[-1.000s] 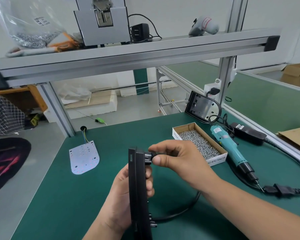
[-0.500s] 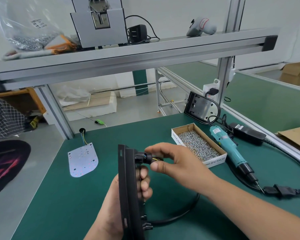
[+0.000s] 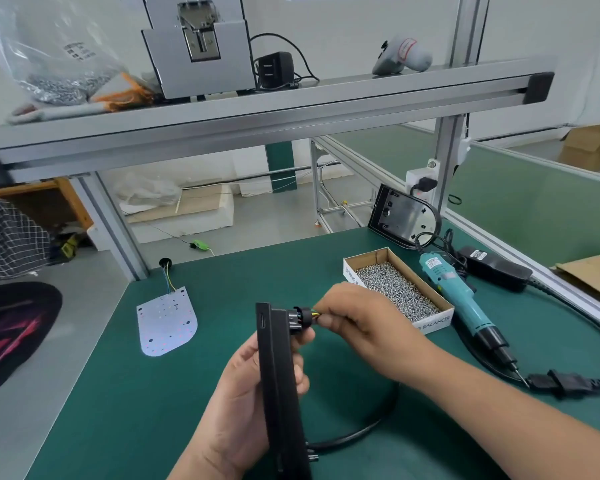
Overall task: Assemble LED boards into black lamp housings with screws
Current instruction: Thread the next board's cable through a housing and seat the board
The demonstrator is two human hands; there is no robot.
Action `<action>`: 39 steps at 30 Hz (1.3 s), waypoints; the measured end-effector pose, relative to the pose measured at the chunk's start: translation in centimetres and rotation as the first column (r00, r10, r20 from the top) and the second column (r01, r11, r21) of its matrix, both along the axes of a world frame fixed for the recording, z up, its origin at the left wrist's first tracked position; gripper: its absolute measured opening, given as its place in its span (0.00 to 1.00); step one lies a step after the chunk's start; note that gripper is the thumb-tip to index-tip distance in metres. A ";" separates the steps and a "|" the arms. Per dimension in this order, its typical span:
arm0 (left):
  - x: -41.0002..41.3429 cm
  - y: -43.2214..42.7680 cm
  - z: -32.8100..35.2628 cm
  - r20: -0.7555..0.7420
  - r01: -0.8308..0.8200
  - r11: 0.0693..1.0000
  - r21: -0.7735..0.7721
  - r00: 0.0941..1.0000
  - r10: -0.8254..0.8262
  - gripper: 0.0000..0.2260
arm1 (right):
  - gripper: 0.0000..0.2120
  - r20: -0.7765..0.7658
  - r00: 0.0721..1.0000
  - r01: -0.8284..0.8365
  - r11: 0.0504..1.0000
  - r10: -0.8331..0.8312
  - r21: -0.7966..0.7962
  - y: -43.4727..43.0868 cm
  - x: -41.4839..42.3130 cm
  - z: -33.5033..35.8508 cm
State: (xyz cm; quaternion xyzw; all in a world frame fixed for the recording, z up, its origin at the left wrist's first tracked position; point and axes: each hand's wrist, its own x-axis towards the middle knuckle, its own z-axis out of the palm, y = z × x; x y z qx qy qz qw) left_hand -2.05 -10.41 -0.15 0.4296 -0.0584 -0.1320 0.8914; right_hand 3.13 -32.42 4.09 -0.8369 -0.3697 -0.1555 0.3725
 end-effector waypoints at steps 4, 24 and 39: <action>-0.3 -0.2 0.6 0.046 -0.005 0.999 0.047 0.999 0.002 0.32 | 0.06 0.182 0.983 0.039 0.993 -0.018 -0.109 0.4 -0.3 0.0; -0.4 -0.3 0.7 0.033 0.003 0.999 0.041 0.999 -0.004 0.31 | 0.07 0.140 0.986 0.103 0.988 -0.087 -0.115 1.4 -0.3 -0.4; -0.4 -0.2 0.5 0.018 0.053 0.997 -0.049 0.998 -0.052 0.26 | 0.08 0.123 0.990 0.084 0.992 -0.072 -0.098 2.1 0.6 -0.5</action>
